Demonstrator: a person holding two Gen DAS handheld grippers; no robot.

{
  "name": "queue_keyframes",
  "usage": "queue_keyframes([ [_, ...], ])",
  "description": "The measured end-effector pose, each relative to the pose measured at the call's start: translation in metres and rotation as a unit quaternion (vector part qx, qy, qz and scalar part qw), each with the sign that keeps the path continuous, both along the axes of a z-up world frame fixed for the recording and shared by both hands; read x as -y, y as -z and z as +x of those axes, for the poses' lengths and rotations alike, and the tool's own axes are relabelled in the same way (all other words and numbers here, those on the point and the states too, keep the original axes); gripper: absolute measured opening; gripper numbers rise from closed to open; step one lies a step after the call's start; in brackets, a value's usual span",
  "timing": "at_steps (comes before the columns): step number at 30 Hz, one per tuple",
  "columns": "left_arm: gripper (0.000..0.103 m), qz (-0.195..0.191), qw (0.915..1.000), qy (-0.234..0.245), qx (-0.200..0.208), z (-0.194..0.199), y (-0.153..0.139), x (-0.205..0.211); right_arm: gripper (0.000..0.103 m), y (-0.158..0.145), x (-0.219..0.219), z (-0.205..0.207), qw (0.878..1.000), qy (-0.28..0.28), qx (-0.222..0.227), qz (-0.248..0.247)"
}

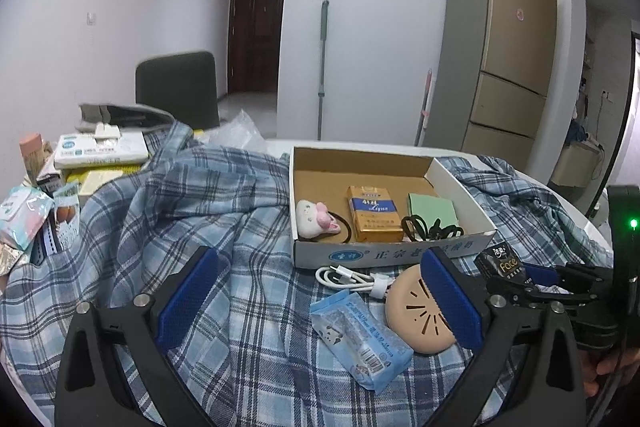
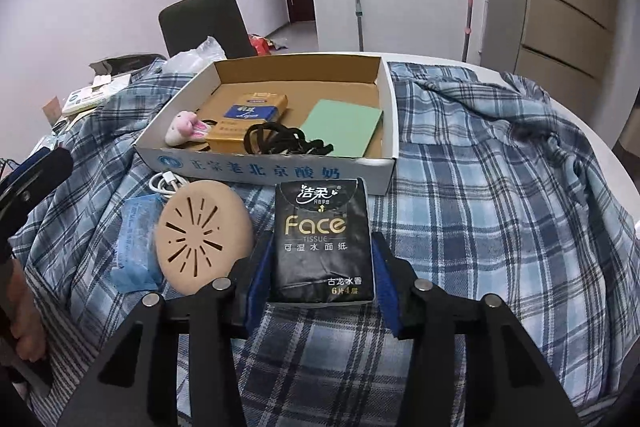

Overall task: Organize soft objects
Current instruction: 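Lower the left gripper onto the blue wet-wipe packet and close while the right gripper holds the tissue pack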

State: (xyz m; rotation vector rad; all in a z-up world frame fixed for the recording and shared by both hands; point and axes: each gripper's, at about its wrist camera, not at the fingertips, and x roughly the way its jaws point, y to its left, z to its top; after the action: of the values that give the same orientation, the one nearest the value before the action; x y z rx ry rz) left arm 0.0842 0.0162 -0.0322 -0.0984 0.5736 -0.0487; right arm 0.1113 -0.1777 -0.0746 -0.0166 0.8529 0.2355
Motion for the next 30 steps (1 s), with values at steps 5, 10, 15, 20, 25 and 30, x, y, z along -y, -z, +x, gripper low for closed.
queue_keyframes([
  [5,0.065,-0.054,0.9951,0.006,-0.082,0.016,-0.005,-0.014,0.045,-0.003,0.004,-0.003,1.0,0.004,0.005,0.005],
  [10,0.06,-0.039,0.9918,0.018,-0.12,0.015,0.0,0.003,0.046,-0.004,0.004,-0.004,1.0,0.001,0.007,0.005],
  [15,0.06,-0.057,0.9853,0.025,-0.159,0.011,0.016,0.02,0.046,-0.005,0.005,-0.006,1.0,0.01,0.011,0.003],
  [20,0.06,-0.019,0.9825,0.02,-0.184,0.018,0.031,0.034,0.046,-0.005,0.009,-0.005,1.0,0.015,0.007,0.01],
  [25,0.06,-0.002,0.9767,0.03,-0.212,0.018,0.047,0.04,0.046,-0.005,0.011,-0.005,1.0,0.018,0.006,0.01],
  [30,0.06,0.013,0.9758,0.038,-0.215,0.018,0.054,0.048,0.046,-0.005,0.011,-0.005,1.0,0.018,0.003,0.011],
])
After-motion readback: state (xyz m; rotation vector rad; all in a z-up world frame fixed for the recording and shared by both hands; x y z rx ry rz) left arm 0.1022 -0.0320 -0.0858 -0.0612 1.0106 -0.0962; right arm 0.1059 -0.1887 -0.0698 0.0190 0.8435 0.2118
